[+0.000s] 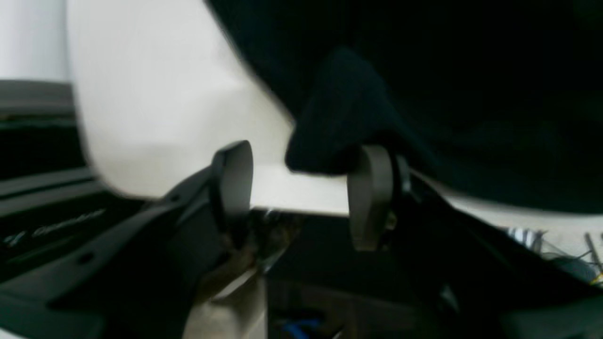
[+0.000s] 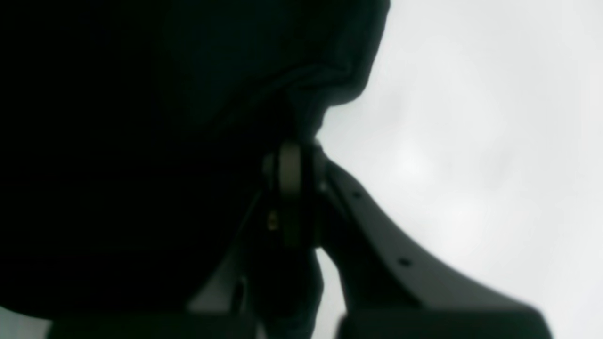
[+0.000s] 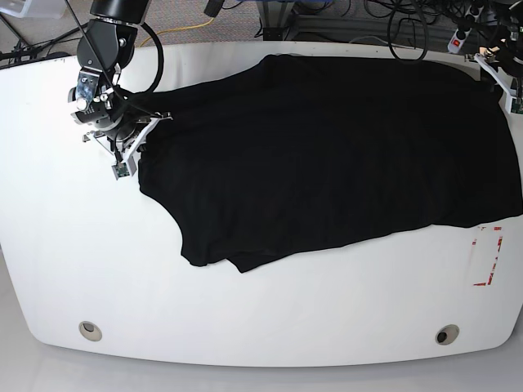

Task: Fold the T-shirt properly
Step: 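Swing the held shirt with both grippers and lay it flat on the table, then regrasp the shirt edge with the right gripper near the hem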

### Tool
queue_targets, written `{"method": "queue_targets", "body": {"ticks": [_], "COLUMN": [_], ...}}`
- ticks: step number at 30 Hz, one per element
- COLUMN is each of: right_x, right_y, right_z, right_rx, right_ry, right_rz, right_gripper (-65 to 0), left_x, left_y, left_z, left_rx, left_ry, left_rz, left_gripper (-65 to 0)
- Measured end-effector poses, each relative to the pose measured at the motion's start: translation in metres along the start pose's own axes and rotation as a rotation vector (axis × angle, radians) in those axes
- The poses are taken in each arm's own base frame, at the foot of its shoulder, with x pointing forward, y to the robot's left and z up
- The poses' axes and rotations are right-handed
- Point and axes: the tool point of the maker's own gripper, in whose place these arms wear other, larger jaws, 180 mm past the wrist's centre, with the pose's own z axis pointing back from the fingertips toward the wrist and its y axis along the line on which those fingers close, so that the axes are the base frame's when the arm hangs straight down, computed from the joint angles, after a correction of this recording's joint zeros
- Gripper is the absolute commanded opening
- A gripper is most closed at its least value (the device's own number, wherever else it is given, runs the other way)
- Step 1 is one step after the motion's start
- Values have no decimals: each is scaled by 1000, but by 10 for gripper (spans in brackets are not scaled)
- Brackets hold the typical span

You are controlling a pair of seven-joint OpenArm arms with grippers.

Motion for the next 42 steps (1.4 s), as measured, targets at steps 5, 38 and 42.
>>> {"method": "queue_targets", "body": {"ticks": [5, 38, 42], "right_x": [0, 93, 119], "right_y": [0, 10, 4], "right_z": [0, -7, -24], "right_rx": [0, 150, 182], "right_ry": [0, -213, -219], "right_rz": [0, -107, -145], "right_gripper": [-650, -162, -162], "left_x": [9, 53, 56], "left_y": [16, 65, 70], "left_z": [8, 12, 11], "left_rx": [7, 181, 214], "left_ry": [-46, -156, -149], "left_rz": [41, 149, 148], "left_gripper": [-350, -349, -349]}}
